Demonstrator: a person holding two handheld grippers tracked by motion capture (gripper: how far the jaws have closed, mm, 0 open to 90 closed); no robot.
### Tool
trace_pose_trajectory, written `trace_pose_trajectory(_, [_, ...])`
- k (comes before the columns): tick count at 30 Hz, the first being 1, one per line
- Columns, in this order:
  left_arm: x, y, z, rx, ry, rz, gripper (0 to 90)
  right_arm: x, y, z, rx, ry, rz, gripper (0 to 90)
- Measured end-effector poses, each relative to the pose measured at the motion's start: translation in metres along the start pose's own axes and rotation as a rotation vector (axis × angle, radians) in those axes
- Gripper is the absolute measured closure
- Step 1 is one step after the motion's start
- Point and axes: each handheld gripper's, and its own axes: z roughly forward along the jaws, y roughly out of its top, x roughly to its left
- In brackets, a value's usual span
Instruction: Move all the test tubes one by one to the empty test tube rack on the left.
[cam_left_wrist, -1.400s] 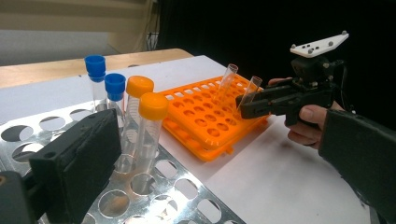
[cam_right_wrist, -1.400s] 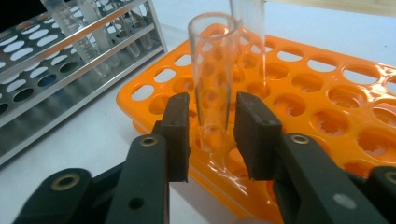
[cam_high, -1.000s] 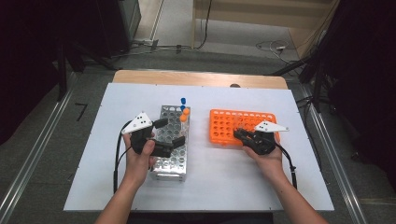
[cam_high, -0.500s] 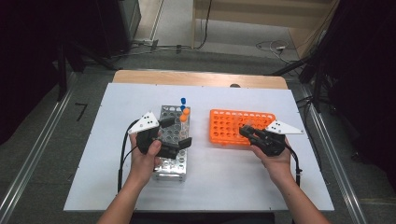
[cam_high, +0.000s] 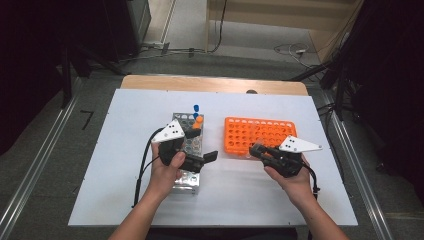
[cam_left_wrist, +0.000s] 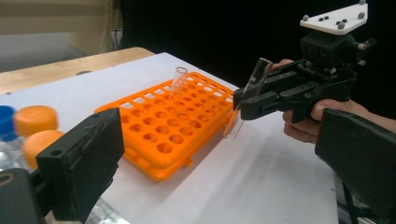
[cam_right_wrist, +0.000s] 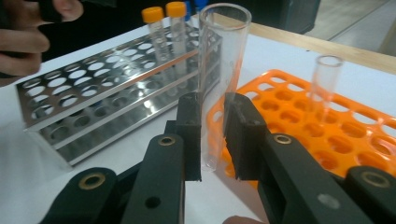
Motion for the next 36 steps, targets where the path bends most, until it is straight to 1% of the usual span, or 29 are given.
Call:
trace_pose_trajectory(6, [-0.008,-0.002,0.007,0.012,-0.025,0.007,7.3,0.012,0.002,0.006,0.019,0.050,-0.014,74.1])
trace_pose_trajectory(9, [-0.012,-0.002,0.011,0.014,-0.046,-0.007,13.3,0.018,0.003,0.009,0.028,0.068,-0.018,74.2])
trace_pose_trajectory(10, [-0.013,-0.002,0.012,0.013,-0.044,-0.010,14.5,0.020,0.003,0.010,0.032,0.073,-0.020,74.2])
trace_pose_trajectory(12, [-0.018,-0.001,0.015,0.016,-0.035,-0.005,22.3,0.023,0.004,0.012,0.039,0.083,-0.024,74.2])
trace_pose_trajectory(15, [-0.023,-0.001,0.020,0.028,-0.040,0.007,31.6,0.028,0.005,0.015,0.048,0.098,-0.035,74.2])
trace_pose_trajectory(18, [-0.028,-0.001,0.024,0.039,-0.061,0.019,38.1,0.034,0.006,0.017,0.053,0.112,-0.043,74.2])
trace_pose_trajectory(20, [-0.031,-0.002,0.026,0.038,-0.074,0.021,42.0,0.037,0.006,0.018,0.060,0.122,-0.046,74.2])
trace_pose_trajectory(25, [-0.035,-0.003,0.031,0.050,-0.106,0.036,52.8,0.045,0.007,0.021,0.072,0.145,-0.057,74.1])
trace_pose_trajectory(27, [-0.037,-0.004,0.033,0.056,-0.113,0.042,57.1,0.048,0.007,0.022,0.077,0.155,-0.059,74.2])
trace_pose_trajectory(33, [-0.039,-0.005,0.035,0.072,-0.104,0.061,66.9,0.054,0.008,0.024,0.087,0.180,-0.070,74.1])
trace_pose_trajectory(36, [-0.040,-0.005,0.035,0.072,-0.100,0.082,71.8,0.054,0.008,0.024,0.091,0.186,-0.067,74.1])
